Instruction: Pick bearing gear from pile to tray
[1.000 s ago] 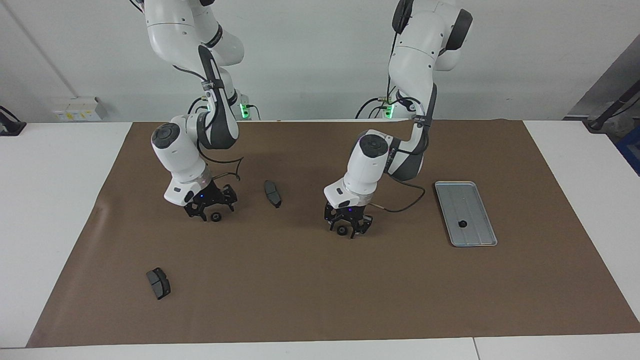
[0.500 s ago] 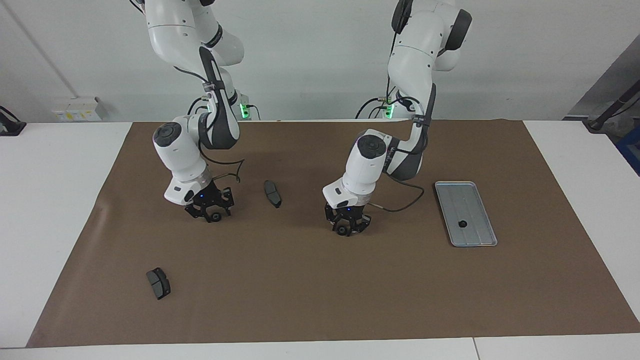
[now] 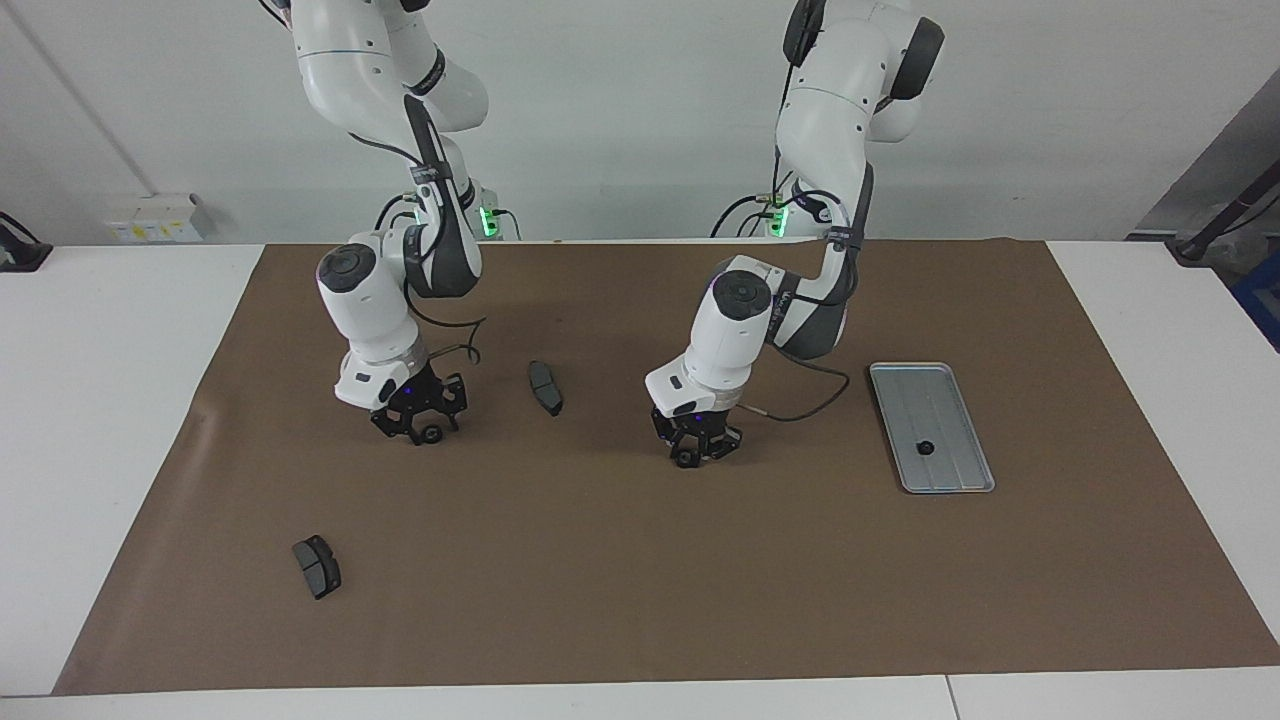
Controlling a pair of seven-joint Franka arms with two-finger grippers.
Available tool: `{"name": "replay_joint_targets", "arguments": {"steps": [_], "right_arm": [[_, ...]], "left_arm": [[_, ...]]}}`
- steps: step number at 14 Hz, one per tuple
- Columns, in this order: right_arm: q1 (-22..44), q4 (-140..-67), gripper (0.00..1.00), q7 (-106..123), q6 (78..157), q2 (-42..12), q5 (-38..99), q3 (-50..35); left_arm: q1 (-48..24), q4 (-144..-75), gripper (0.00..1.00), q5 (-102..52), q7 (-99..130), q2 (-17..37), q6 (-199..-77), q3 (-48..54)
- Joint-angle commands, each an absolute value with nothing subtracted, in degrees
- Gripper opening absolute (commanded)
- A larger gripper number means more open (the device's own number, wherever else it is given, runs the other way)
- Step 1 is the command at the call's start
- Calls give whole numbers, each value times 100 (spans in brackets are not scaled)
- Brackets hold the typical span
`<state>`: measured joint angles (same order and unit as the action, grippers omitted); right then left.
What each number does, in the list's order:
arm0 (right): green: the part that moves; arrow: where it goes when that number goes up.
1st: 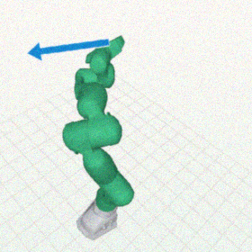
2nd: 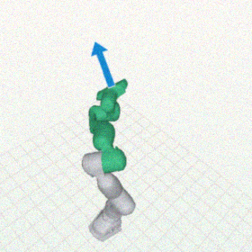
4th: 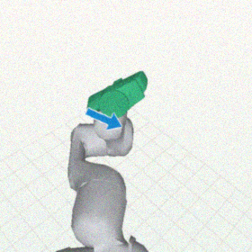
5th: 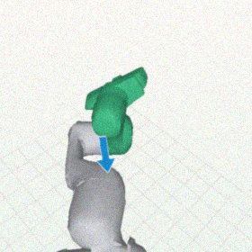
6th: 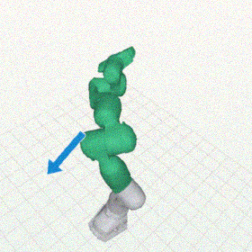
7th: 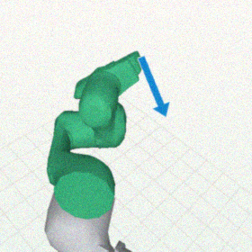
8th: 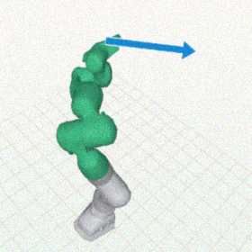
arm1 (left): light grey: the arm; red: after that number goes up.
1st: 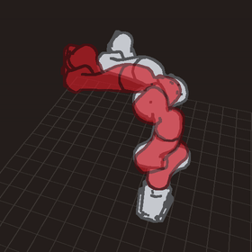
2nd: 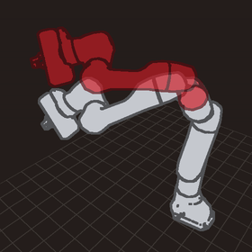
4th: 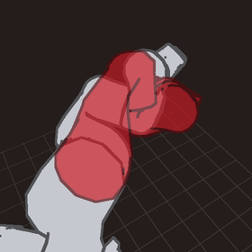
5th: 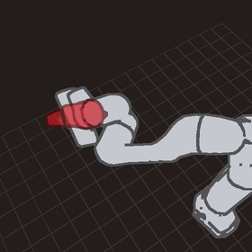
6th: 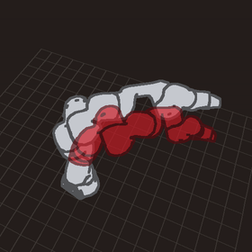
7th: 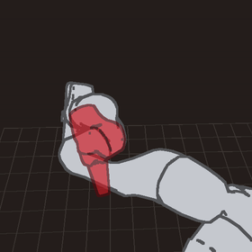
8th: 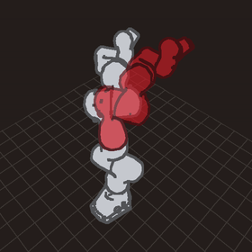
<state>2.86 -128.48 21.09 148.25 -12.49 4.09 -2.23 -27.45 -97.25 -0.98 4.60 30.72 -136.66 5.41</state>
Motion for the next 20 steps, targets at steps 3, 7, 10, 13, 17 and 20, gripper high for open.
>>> {"name": "replay_joint_targets", "arguments": {"steps": [3, 7, 10, 13, 17, 20], "right_arm": [[299, -12999, 63, 2241, 14862, -1143, 281, -150], [299, -12999, 0, 2172, 14854, -1143, 281, -158], [308, -12947, 0, 1855, 14819, -1143, 281, -176], [395, -12544, 0, 1260, 14180, -1090, 281, -202], [448, -11525, 0, -435, 13159, -1116, 281, -579], [466, -11067, 0, -1727, 13078, -1291, 272, -1132]], "left_arm": [[-2155, -8860, 0, -132, 422, 3024, -12342, 448], [-952, -9236, 0, -149, 168, 2427, -11699, 457], [-126, -9947, 0, -149, -699, 2040, -11707, 440], [614, -10650, 0, -149, -1965, 1732, -11742, 439], [729, -11397, 0, -149, -2232, 1381, -11777, 431], [721, -11584, 30, -149, -2171, 1318, -11848, 431]]}}
